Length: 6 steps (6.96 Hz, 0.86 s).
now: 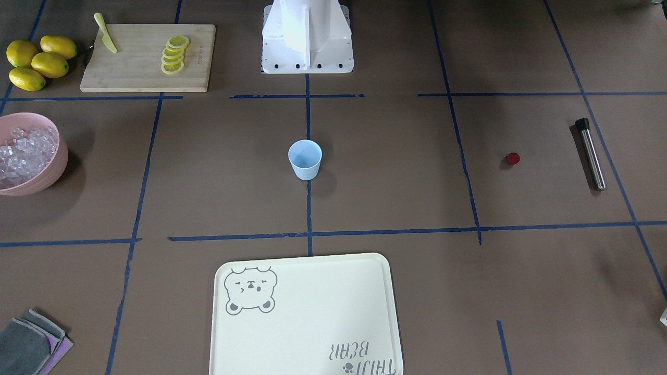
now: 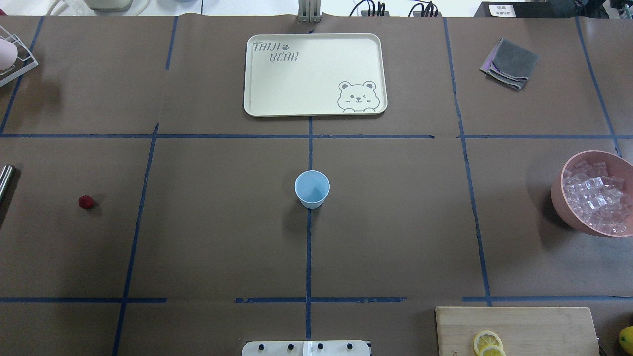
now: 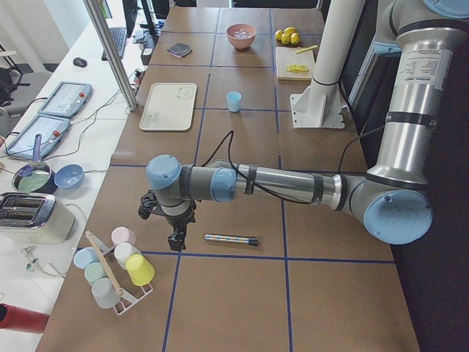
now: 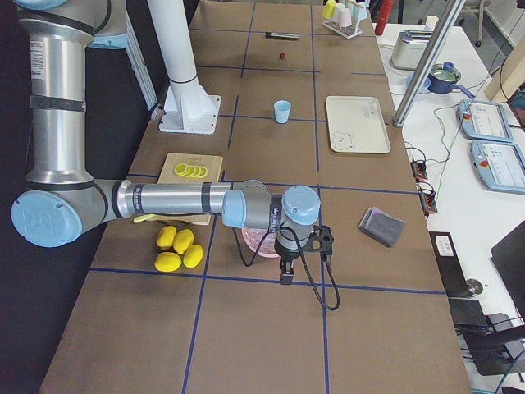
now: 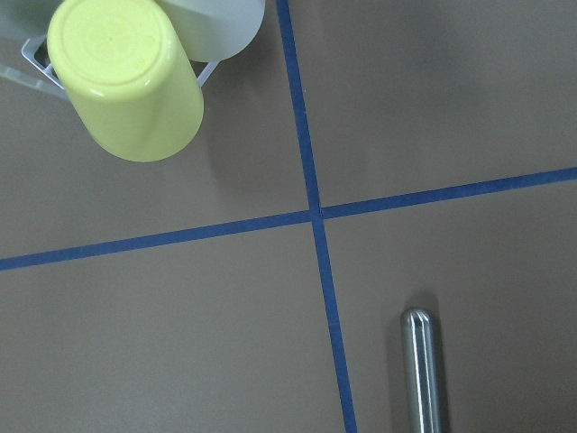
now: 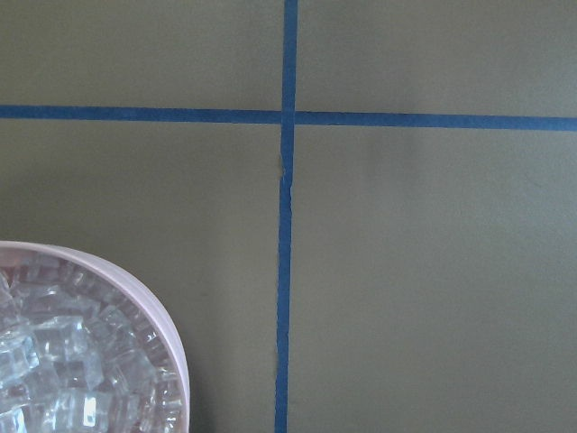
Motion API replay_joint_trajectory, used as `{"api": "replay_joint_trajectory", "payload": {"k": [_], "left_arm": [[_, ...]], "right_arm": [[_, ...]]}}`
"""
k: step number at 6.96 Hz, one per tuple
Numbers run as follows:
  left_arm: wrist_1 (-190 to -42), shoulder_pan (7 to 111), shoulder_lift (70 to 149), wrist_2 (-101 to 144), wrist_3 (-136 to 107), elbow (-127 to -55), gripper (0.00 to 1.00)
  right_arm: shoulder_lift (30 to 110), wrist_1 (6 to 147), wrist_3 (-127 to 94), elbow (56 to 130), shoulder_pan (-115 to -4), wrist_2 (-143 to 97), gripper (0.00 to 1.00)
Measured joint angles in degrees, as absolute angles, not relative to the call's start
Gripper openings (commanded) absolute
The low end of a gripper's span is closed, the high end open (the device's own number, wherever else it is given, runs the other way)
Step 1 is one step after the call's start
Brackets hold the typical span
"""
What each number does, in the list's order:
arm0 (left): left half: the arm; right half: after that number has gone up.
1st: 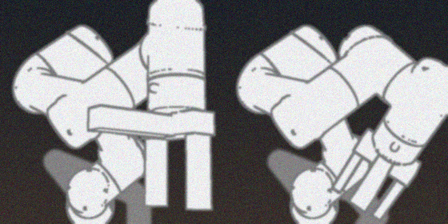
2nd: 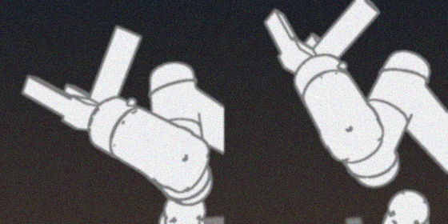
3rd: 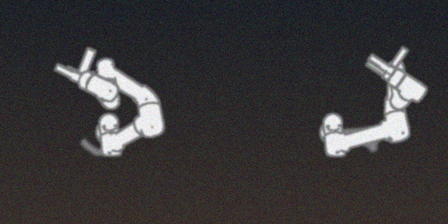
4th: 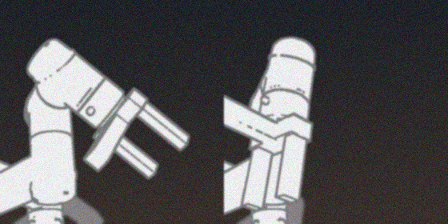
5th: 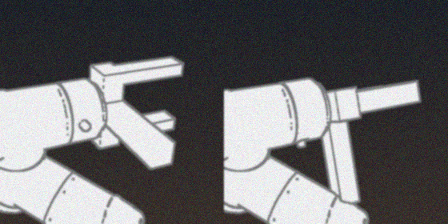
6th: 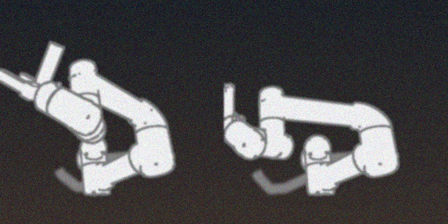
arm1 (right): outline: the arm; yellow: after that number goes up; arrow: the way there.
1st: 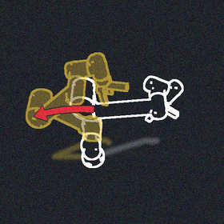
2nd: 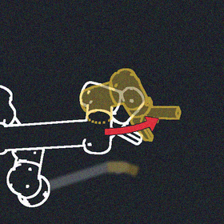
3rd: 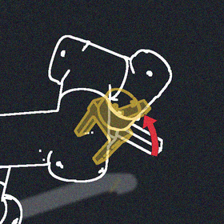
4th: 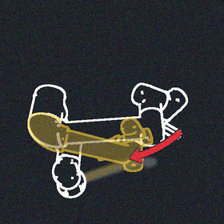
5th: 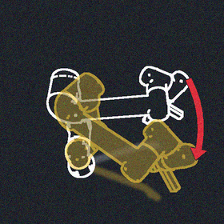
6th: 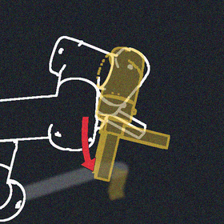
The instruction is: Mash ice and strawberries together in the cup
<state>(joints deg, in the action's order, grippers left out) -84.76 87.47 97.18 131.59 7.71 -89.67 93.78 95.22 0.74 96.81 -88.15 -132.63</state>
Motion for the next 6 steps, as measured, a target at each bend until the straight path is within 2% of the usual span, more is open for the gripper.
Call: {"api": "replay_joint_trajectory", "payload": {"k": [6], "left_arm": [[-85.84,86.23,93.14,131.10,9.75,-92.29,1.00]], "right_arm": [[93.75,95.01,0.68,96.63,-88.14,-132.74,1.00]]}}
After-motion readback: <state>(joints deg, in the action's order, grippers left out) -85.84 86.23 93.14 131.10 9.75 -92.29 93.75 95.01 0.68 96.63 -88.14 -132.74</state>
